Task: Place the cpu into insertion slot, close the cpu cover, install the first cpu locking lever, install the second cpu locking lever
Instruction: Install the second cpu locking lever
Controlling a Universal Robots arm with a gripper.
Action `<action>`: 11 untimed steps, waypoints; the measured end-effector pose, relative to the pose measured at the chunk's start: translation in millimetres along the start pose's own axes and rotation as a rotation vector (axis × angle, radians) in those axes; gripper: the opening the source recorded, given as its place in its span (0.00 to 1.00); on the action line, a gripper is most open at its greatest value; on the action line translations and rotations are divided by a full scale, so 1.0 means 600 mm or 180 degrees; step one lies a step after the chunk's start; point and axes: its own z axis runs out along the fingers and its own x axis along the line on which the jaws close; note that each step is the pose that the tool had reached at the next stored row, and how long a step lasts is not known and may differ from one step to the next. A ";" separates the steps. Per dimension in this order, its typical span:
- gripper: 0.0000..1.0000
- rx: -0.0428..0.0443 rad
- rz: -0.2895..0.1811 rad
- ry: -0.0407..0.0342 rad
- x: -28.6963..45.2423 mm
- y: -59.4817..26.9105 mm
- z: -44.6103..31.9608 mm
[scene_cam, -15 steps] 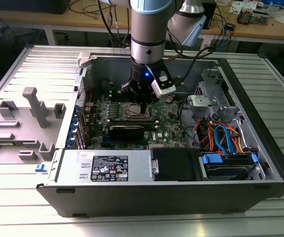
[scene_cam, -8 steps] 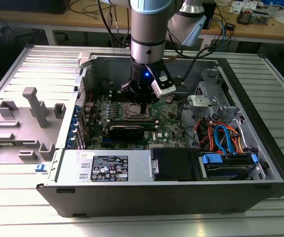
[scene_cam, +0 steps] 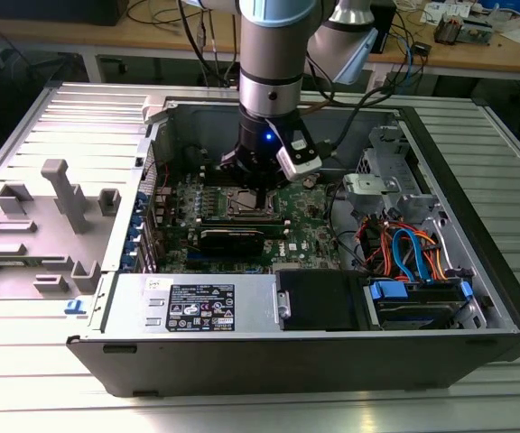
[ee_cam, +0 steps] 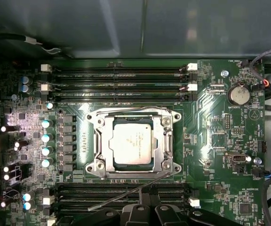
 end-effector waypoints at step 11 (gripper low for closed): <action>0.11 -0.0122 -0.0188 0.0099 0.004 -0.002 0.000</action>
